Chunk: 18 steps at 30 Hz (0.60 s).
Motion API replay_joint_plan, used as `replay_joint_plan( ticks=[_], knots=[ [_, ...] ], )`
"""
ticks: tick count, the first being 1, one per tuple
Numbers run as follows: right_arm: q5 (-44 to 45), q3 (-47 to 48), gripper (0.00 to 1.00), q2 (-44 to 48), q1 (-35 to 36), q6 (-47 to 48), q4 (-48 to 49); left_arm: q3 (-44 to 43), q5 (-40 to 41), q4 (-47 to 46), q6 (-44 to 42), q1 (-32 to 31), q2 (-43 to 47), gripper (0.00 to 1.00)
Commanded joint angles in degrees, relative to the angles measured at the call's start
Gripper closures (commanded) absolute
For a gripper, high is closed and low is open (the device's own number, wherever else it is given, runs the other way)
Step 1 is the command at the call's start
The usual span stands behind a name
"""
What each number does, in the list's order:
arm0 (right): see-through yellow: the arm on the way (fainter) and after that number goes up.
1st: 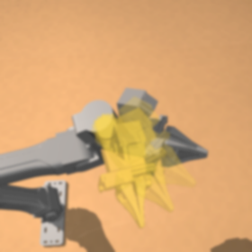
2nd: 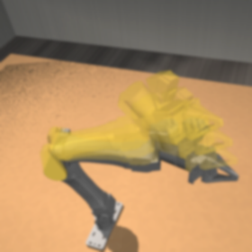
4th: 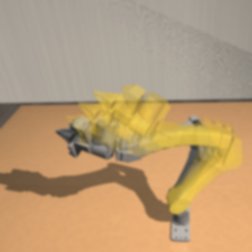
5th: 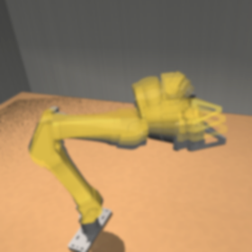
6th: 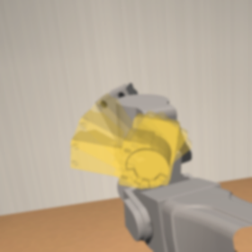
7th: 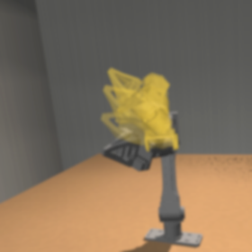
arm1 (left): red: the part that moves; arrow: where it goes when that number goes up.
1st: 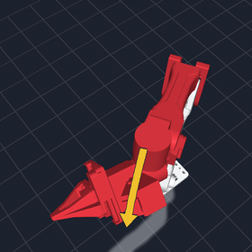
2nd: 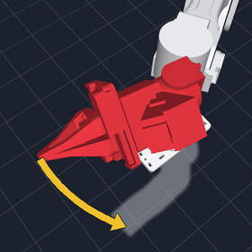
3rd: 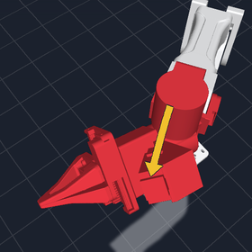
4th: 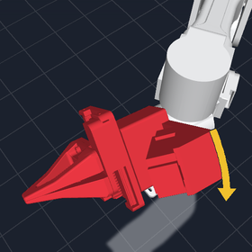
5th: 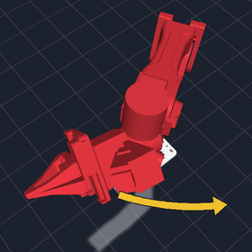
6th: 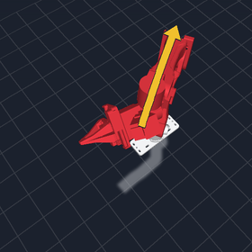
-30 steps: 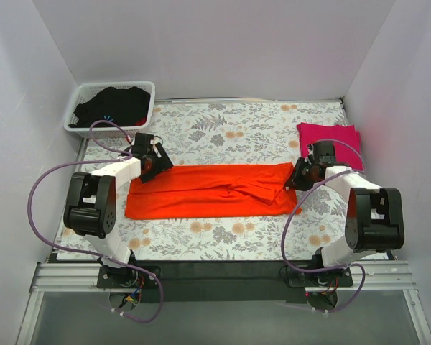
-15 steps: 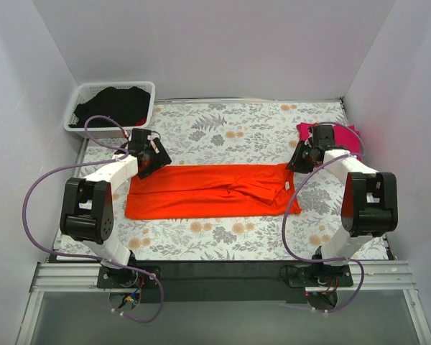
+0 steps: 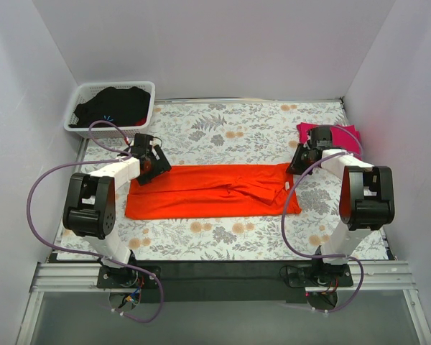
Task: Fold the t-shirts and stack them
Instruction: Fold the tshirt
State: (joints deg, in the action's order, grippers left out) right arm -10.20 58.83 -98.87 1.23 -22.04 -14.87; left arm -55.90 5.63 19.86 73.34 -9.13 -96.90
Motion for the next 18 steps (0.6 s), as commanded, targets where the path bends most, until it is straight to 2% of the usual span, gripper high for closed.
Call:
replay_joint_plan(
  ticks=[1,11,13,14,18],
  knots=[
    [-0.35,1.64,0.77,-1.06,-0.18,1.04,1.86,0.88,0.96,-0.70,0.22,0.25,-0.48,0.25],
    [-0.09,1.03,0.77,-1.59,-0.18,0.51,3.10,1.49,1.58,-0.78,0.14,0.25,-0.83,0.26],
    [0.96,0.85,0.86,-1.68,-0.18,1.04,3.01,1.58,2.37,-0.52,0.05,0.25,-0.92,0.25],
    [1.40,0.76,0.97,-1.59,-0.18,1.21,3.01,1.67,2.72,-0.43,0.05,0.25,-1.09,0.26],
    [2.46,0.23,0.99,-0.98,-0.62,2.27,2.66,1.49,3.07,0.45,0.13,0.25,-1.80,0.26]
  ],
)
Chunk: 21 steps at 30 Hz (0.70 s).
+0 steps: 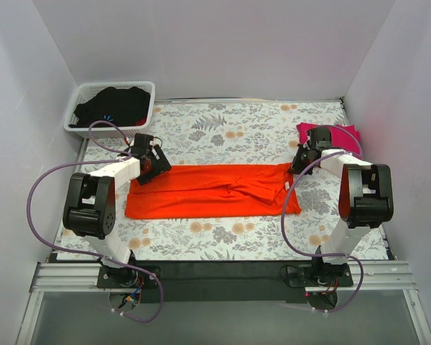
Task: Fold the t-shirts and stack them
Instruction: Fold the tshirt
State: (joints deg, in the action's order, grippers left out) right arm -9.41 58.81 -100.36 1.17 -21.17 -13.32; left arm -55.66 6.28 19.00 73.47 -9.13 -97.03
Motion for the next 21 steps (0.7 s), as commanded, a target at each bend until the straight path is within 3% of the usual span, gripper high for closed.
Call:
replay_joint_plan(
  ticks=[1,10,13,14,17,21],
  knots=[
    [1.76,0.17,0.99,0.69,-0.55,1.57,1.02,1.08,2.33,1.65,0.09,0.34,-1.84,0.26],
    [0.89,1.22,0.97,1.31,-3.19,4.38,-1.00,0.64,1.98,2.27,0.27,0.42,-2.28,0.25],
    [-1.57,1.66,0.87,0.95,-3.19,4.38,-1.53,-0.06,1.01,2.44,0.01,0.42,-1.50,0.25],
    [-2.10,1.58,0.79,1.73,-3.10,4.21,-2.14,-0.41,-0.03,2.61,0.00,0.42,-0.97,0.25],
    [-2.63,1.05,0.67,5.69,-2.31,3.68,-3.63,-1.73,-1.53,3.58,0.00,0.34,2.19,0.24],
    [-6.30,-1.93,0.62,11.66,-1.87,3.68,-5.30,-3.58,-2.94,5.95,-0.35,0.25,6.59,0.23]
  ],
)
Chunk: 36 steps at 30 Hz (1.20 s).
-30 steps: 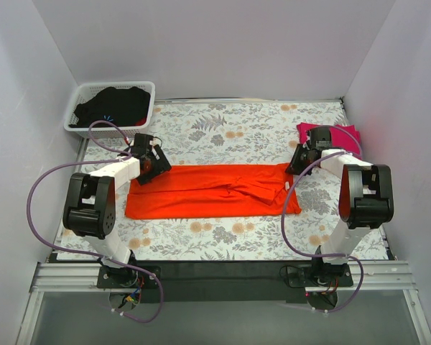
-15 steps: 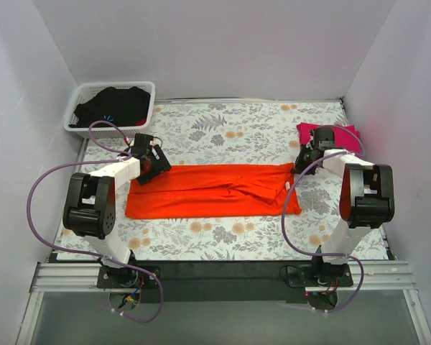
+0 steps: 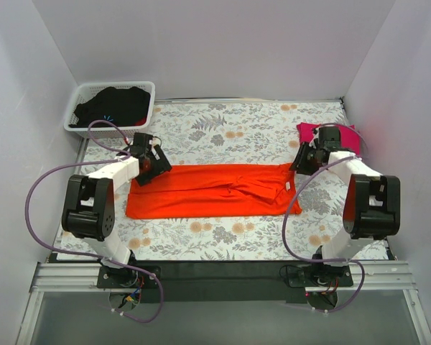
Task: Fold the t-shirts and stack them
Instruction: Fold the tshirt
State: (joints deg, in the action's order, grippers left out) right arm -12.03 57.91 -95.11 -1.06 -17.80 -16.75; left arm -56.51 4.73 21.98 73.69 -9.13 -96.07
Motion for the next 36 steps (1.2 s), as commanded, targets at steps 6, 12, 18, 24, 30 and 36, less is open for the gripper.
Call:
replay_joint_plan(
  ticks=[6,12,18,24,30,36],
  knots=[
    [-12.28,-11.14,0.59,16.00,0.97,-2.05,-2.94,-1.24,-2.27,3.86,-1.01,0.16,7.48,0.22],
    [-16.09,-20.64,0.59,20.58,6.15,-5.05,-1.71,-0.62,-3.68,3.34,0.49,0.16,3.27,0.22],
    [-13.30,-23.72,0.59,17.07,6.69,-5.84,1.81,0.70,-2.89,2.28,1.81,0.51,-0.25,0.22],
    [-8.27,-21.62,0.59,11.97,3.52,-2.06,1.81,3.42,-1.92,1.93,3.04,3.14,-0.69,0.22],
    [-9.41,-8.80,0.60,-1.72,3.52,0.83,1.81,7.36,-11.83,1.49,6.10,3.68,0.00,0.22],
    [-10.73,19.04,0.59,-21.14,3.52,3.47,0.85,13.35,-20.55,0.08,9.80,3.85,3.08,0.22]
  ],
)
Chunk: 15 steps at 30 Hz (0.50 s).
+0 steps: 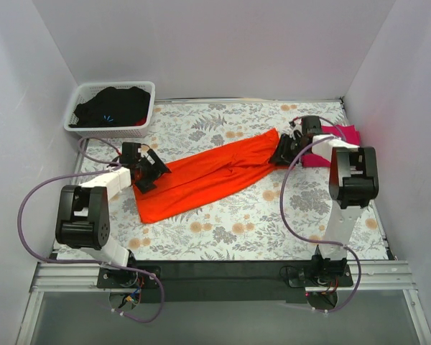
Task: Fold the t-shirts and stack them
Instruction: Fold the tshirt
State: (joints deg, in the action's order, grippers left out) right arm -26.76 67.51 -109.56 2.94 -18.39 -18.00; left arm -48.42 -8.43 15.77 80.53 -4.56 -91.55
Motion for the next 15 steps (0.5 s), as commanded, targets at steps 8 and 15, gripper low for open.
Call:
replay_joint_plan(
  ticks=[8,15],
  knots=[
    [12.17,40.49,0.58,-23.06,-0.48,11.96,-7.13,16.58,-17.05,3.66,17.43,-1.68,11.45,0.23],
    [11.11,33.86,0.57,-11.75,3.63,13.55,-9.16,17.58,-16.81,7.08,19.05,-6.78,22.53,0.22]
  ],
)
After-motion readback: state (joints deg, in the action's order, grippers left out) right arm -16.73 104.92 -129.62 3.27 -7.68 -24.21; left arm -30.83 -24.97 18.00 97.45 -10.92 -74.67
